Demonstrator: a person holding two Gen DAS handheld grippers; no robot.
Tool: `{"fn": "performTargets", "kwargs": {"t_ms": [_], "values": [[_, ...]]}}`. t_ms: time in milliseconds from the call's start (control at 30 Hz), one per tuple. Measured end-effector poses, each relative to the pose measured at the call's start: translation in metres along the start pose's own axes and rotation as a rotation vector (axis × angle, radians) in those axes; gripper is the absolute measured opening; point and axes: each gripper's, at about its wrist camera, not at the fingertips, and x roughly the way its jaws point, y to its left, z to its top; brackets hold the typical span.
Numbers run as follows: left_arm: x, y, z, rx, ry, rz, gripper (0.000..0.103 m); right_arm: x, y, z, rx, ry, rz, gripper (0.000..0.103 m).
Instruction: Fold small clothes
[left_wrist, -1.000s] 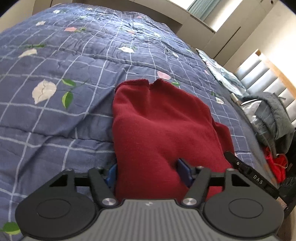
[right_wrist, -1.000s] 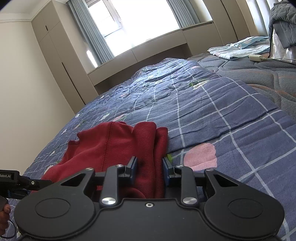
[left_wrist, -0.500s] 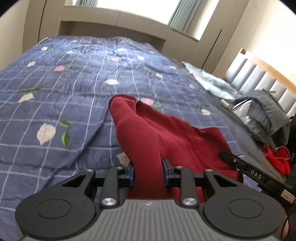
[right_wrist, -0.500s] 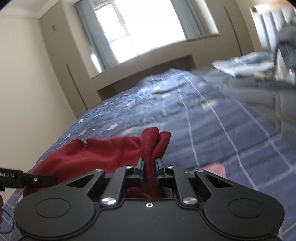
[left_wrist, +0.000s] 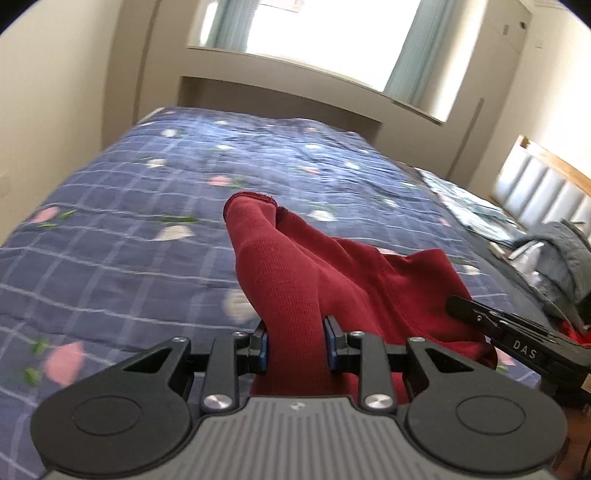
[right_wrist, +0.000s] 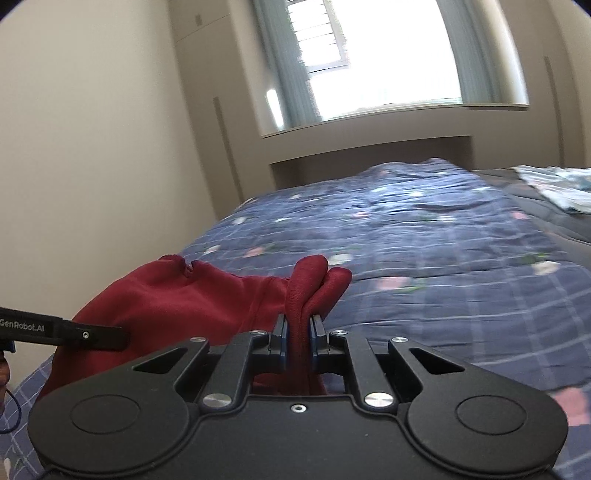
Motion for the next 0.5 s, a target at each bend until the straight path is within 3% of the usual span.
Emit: {"fn": "performTargets", "kwargs": {"t_ms": [233,500], "values": [[0.0,0.058,-0.007,-0.069,0.007,0.053,0.03,0.04,0.061,-0.012,-0.07,0.04,0.032,0.012],[0.017,0.093,-0.031,-0.146,0.017,0.038,0.031,0.063,0.073,-0.027,-0.098,0.091,-0.008,0.012]]}}
